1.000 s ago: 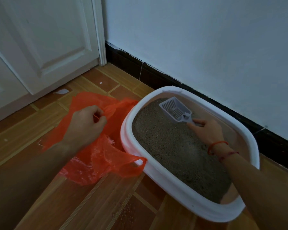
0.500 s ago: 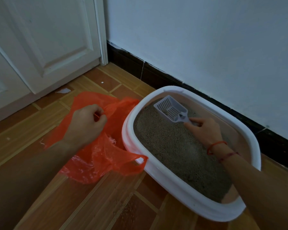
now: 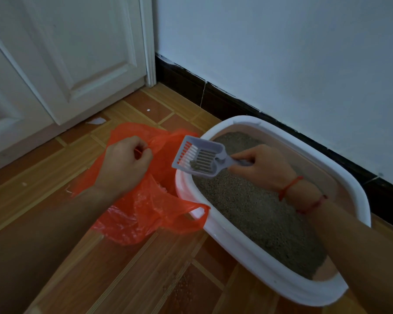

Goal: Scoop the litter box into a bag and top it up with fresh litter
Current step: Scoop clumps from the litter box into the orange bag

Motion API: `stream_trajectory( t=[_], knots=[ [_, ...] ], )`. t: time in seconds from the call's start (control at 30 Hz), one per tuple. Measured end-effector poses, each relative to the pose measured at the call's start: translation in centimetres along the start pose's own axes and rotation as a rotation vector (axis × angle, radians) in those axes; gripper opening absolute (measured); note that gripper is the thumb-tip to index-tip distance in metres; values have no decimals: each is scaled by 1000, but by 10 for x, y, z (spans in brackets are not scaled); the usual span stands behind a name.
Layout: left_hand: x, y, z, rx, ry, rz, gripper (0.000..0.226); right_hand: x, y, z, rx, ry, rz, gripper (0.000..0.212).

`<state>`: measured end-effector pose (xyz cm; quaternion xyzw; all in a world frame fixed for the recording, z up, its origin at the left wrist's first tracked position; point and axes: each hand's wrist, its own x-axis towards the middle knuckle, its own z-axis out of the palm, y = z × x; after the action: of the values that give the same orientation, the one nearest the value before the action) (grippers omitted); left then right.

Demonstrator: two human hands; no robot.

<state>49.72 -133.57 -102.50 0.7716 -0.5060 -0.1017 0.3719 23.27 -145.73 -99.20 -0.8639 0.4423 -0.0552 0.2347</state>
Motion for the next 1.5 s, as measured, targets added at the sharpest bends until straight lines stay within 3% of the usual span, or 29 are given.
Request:
stream_trajectory(
  t=[0.13,0.37,0.8,1.07,1.23,1.5],
  knots=[
    [1,0,-2,-24,63,7,10,19,-27,-1,-246,-34,-82,25],
    [5,-7,-3,-28,123,47,11,55,-84,24,-570,155,-225,22],
    [2,-15,-10,-37,131,23,11,59,-97,36,-547,182,-188,22],
    [-1,-12,-3,-18,93,50,10,34,-63,-5,-373,-55,-71,26],
    [-8,-7,8,-9,16,83,9,11,-18,-30,-288,-75,76,17],
    [-17,5,28,37,-64,168,5,-34,50,-44,-661,-442,378,21]
  ],
)
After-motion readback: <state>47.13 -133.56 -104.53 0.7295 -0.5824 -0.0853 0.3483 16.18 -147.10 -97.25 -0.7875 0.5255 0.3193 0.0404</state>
